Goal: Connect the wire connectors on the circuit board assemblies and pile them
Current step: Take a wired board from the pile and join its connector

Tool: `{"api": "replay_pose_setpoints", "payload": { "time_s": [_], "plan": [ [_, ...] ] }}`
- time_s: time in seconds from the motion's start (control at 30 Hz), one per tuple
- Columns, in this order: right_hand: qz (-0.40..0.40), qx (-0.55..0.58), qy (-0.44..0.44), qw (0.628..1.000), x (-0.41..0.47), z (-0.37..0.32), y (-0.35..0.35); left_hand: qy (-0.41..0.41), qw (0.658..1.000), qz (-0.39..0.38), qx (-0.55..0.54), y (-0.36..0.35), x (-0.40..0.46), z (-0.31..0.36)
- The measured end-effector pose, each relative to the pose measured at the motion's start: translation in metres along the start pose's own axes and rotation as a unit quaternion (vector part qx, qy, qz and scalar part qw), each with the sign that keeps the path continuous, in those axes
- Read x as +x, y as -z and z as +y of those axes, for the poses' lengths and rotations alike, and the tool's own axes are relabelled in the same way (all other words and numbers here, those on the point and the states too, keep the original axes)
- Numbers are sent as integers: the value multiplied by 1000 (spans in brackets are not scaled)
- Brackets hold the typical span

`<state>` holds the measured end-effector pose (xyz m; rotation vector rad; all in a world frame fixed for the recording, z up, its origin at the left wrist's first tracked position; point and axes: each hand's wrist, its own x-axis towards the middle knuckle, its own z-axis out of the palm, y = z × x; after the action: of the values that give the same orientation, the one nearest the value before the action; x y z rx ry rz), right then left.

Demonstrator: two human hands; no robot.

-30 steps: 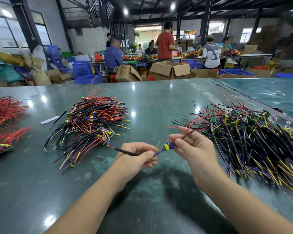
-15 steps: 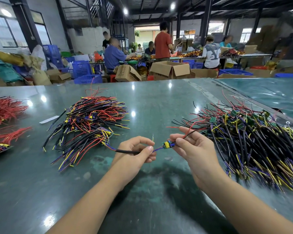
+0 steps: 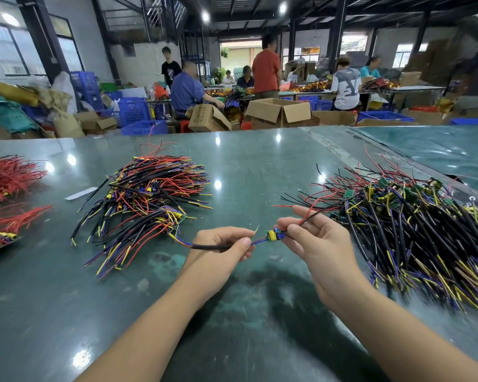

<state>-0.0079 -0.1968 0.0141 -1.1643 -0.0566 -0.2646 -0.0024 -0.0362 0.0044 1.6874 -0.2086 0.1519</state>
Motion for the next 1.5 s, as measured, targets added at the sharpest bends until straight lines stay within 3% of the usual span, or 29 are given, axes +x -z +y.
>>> {"api": "replay_pose_setpoints", "payload": {
  "time_s": [0.63,1.0,1.2,1.5],
  "plan": [
    [-20,18,-3,1000,-1,1,1,86,986,-51,-130,4,-1,2],
    [-37,31,-32,998,-2,0,1,61,994,-42,-78,6,-2,1],
    [-9,26,-25,999,-1,0,-1,132,963,-39,-231,5,2,2],
    [-16,67,-34,997,-1,-1,-3,177,950,-69,-247,7,0,4]
  ]
}}
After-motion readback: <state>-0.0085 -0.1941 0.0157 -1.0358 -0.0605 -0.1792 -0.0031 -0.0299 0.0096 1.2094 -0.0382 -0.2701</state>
